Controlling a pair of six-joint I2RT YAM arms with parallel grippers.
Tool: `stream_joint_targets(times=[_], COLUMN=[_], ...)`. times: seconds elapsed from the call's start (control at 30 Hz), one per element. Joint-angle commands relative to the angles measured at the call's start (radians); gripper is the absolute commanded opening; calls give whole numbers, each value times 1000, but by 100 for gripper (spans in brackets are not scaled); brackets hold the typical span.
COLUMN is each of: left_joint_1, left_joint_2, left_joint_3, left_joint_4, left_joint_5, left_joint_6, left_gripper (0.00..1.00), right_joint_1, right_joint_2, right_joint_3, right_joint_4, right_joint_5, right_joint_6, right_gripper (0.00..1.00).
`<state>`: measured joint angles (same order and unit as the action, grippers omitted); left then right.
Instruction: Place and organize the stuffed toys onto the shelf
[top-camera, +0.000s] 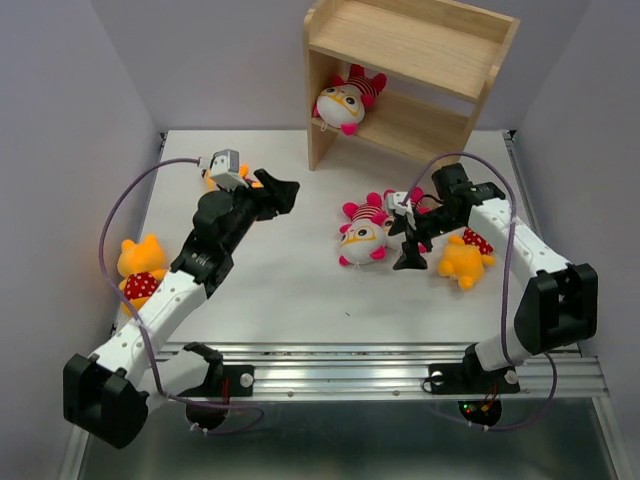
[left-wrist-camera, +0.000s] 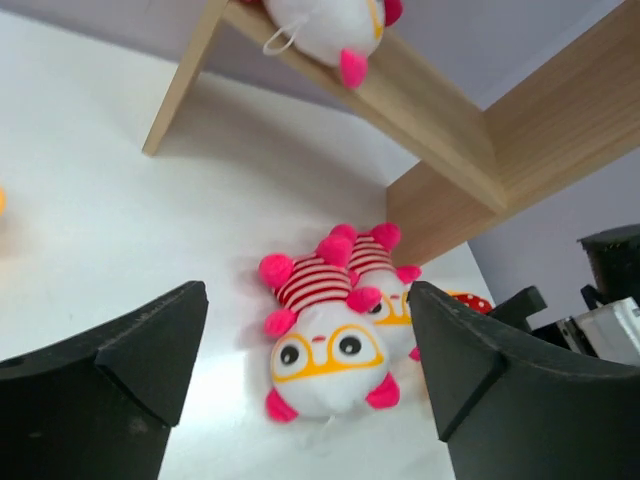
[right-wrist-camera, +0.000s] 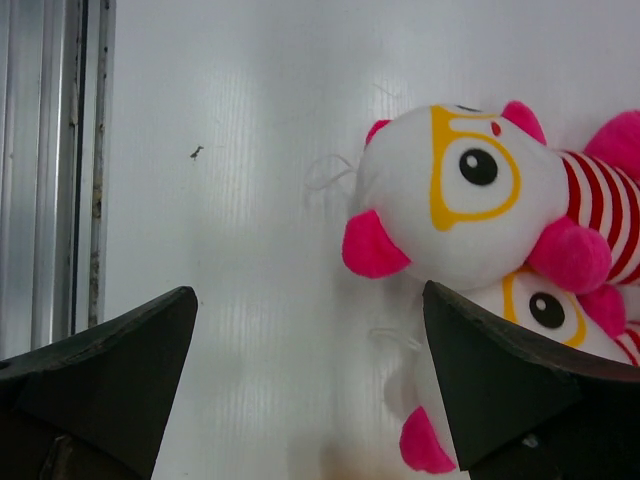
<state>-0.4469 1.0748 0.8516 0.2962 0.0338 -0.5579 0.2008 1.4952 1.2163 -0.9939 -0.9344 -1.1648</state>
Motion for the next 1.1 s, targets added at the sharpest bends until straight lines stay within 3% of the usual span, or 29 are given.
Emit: stream_joint_targets(times=[0.0,0.13,0.33,0.57,0.7,0.8,0.83,0.93,0.97,1.07], left_joint_1=[10,13,13,14,13,13,13,13,13,13], left_joint_2=[-146,-358,-548,-680,-673,-610,-566,-498,-459,-394], left_joint_3=[-158,-363,-491,-598,-623,-631,-631,-629,-631,-652], left_joint_4=[-11,14,-84,-131,-106,-62,-34,7,35,138], left_joint_5=[-23,-78,-58,-38,0,41,52,93,98,130], left_joint_6=[-32,-157,-278,-376,-413,-441,-448,-476,-487,-575], left_gripper=[95,99,98,98,98,98,97,96,96,96], right_joint_1=[83,135,186,215,275,288,288,288,288,288], right_joint_2=[6,95,264,427,468,477,485,499,510,537], right_joint_3=[49,147,324,494,465,425,410,394,394,422], right_joint_4=[91,176,202,69,50,113,144,178,179,127], right_joint_5=[65,137,244,335,407,486,517,560,575,546], right_joint_6=[-133,-82,91,162,214,281,299,358,364,395], right_gripper=[100,100,100,88,79,64,53,39,27,6])
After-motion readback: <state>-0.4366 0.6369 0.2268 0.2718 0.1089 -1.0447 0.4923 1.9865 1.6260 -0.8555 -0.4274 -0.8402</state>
